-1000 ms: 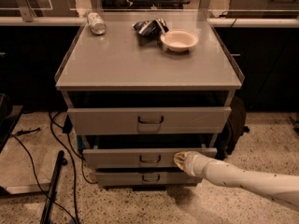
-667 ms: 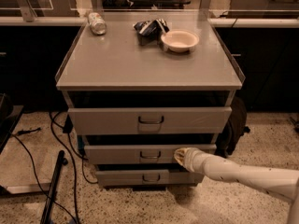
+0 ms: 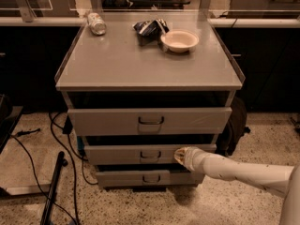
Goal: Close middle drawer
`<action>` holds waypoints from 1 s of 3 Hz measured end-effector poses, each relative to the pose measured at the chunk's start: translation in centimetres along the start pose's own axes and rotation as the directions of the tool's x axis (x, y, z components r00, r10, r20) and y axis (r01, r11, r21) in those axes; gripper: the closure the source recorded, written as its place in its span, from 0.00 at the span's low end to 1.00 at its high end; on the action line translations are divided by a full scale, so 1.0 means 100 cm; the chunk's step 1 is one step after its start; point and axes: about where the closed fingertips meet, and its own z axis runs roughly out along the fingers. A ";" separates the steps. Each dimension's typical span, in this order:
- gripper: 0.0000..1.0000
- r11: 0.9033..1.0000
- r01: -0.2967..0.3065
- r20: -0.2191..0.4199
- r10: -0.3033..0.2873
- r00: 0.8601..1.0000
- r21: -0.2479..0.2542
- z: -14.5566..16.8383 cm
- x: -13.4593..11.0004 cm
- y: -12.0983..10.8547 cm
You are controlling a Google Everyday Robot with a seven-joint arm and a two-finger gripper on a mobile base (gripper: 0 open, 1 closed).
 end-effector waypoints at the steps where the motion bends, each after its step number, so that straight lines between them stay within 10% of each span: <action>1: 1.00 0.999 -0.021 -0.003 0.021 1.000 -0.042 -0.013 -0.001 0.000; 2: 1.00 0.982 -0.070 0.012 0.074 0.997 -0.176 -0.033 -0.002 0.036; 3: 1.00 0.926 -0.163 0.005 0.175 0.985 -0.340 -0.066 0.003 0.093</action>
Offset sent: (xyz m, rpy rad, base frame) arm -0.1361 -0.0067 -0.0125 0.1048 0.4539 0.1400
